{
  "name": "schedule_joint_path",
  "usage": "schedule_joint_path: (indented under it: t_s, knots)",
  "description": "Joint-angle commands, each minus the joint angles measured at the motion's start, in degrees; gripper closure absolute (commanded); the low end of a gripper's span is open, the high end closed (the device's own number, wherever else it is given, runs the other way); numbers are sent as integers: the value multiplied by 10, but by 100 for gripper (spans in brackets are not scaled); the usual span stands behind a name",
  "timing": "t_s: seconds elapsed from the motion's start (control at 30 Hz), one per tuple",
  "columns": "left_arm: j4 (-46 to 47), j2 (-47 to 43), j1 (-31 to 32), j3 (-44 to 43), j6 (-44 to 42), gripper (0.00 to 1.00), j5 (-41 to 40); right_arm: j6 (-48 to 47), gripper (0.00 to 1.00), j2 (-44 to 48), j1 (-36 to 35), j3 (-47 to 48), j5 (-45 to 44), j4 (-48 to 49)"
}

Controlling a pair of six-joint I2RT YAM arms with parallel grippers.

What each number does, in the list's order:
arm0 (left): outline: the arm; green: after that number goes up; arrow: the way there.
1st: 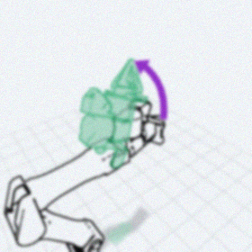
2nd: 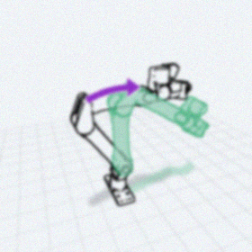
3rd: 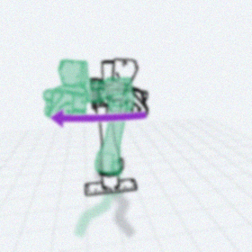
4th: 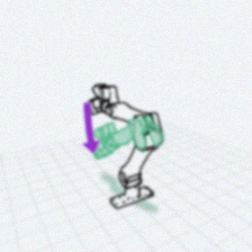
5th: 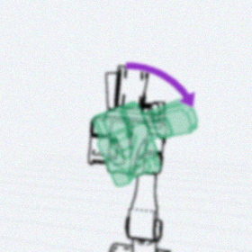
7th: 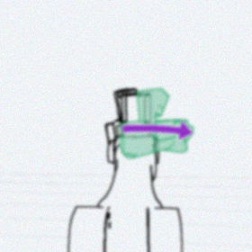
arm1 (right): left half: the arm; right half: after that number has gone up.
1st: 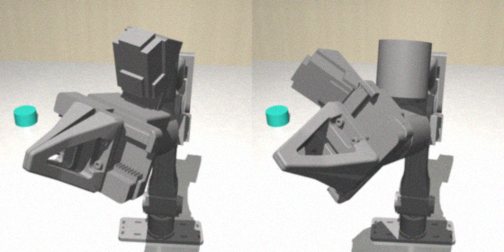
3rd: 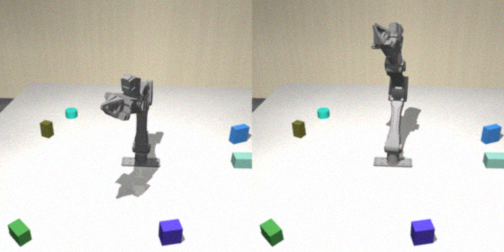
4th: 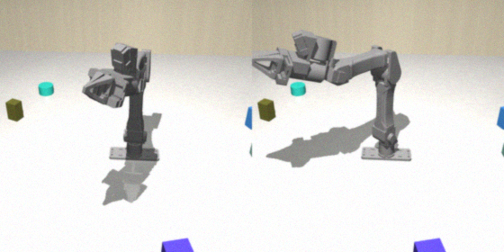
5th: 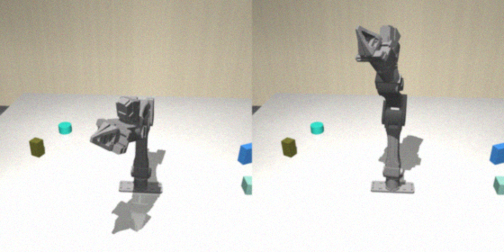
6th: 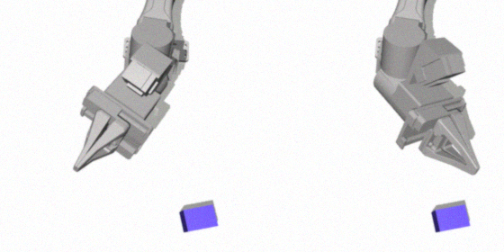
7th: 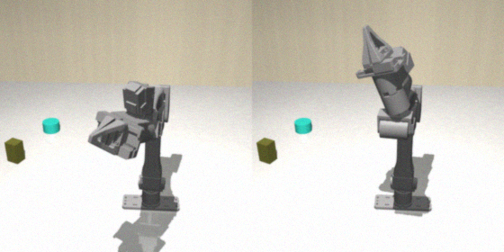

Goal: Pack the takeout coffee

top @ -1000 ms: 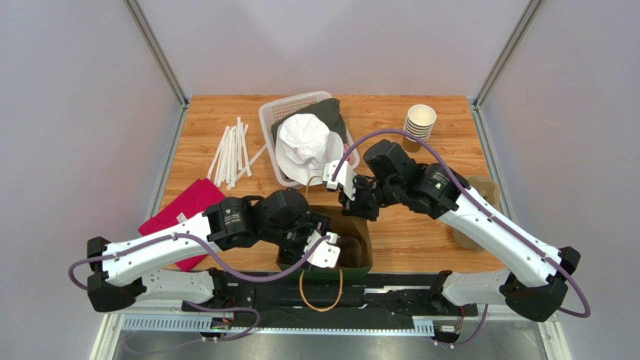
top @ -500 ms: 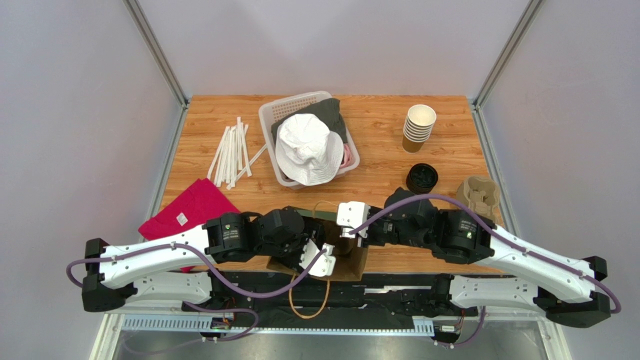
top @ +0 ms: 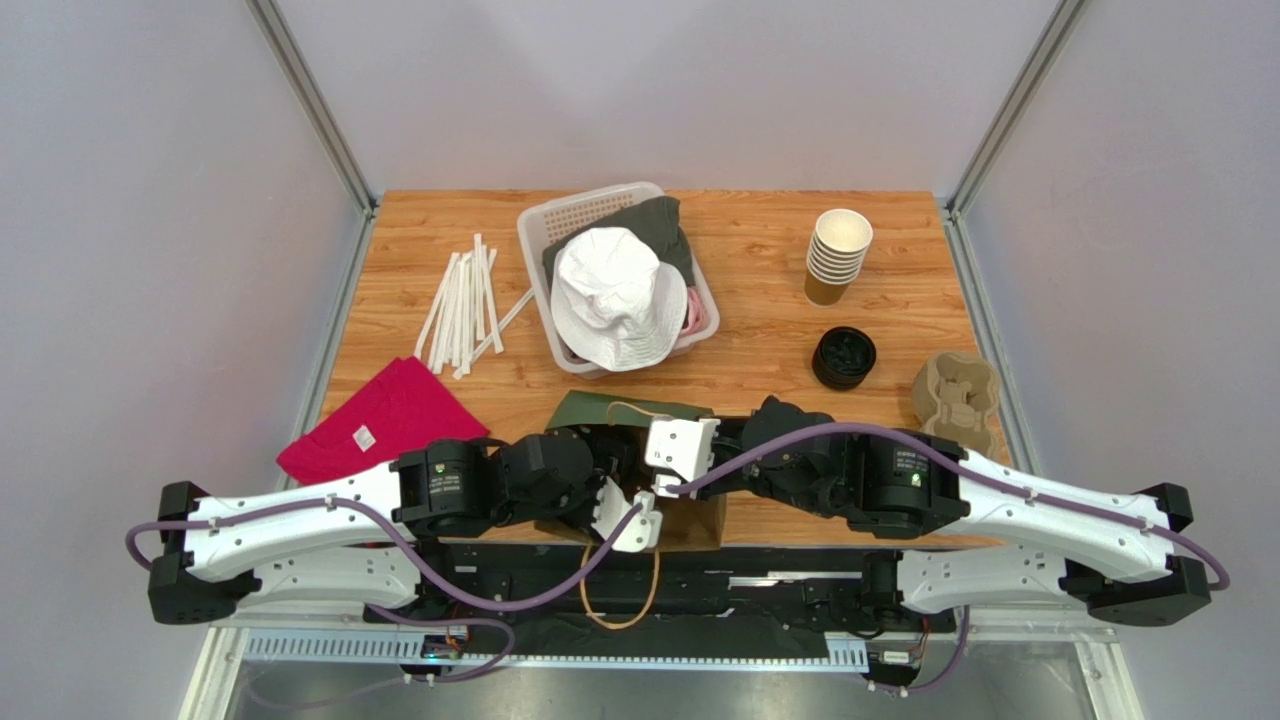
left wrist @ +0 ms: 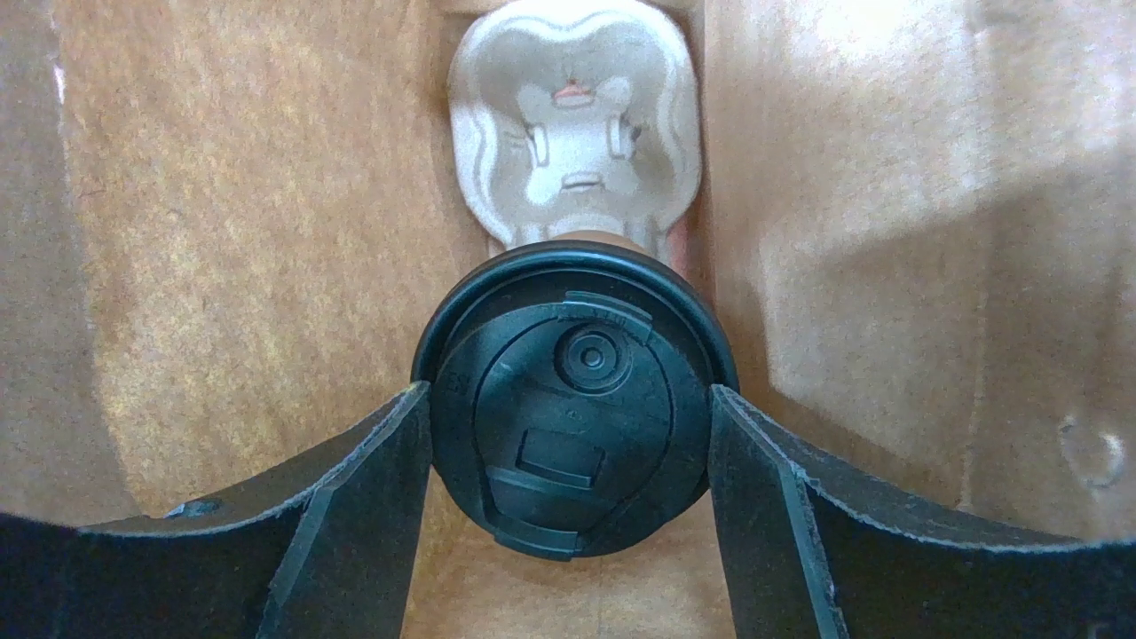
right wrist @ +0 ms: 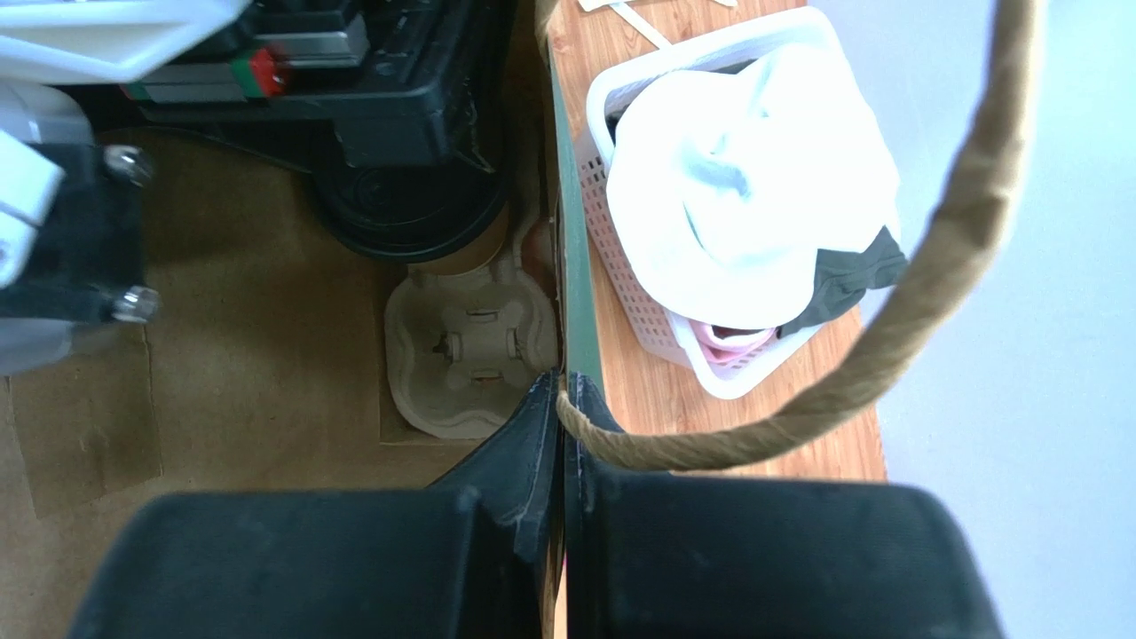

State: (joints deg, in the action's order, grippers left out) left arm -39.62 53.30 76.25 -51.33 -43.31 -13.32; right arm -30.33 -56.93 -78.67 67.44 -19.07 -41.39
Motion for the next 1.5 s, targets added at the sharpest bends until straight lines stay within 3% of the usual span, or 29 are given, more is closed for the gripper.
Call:
schedule_joint_path:
  t_s: [0.0, 0.23, 0.6, 0.93, 1.47]
  knots:
    - [-9, -2, 4, -27, -10, 78, -33, -18, 100, -2, -9, 28, -39, 5]
    - [-62, 17, 9, -54, -9, 79, -59, -11, 100, -18, -10, 40, -44, 1]
    - [-64, 45, 14, -13, 2, 83, -79, -29, 100, -20, -31, 40, -62, 11]
    - [-17, 39, 14, 4, -20, 87, -99, -4, 100, -14, -35, 42, -18, -6]
    - [-4, 46, -13, 37, -14, 91, -48, 34, 100, -8, -12, 54, 60, -35]
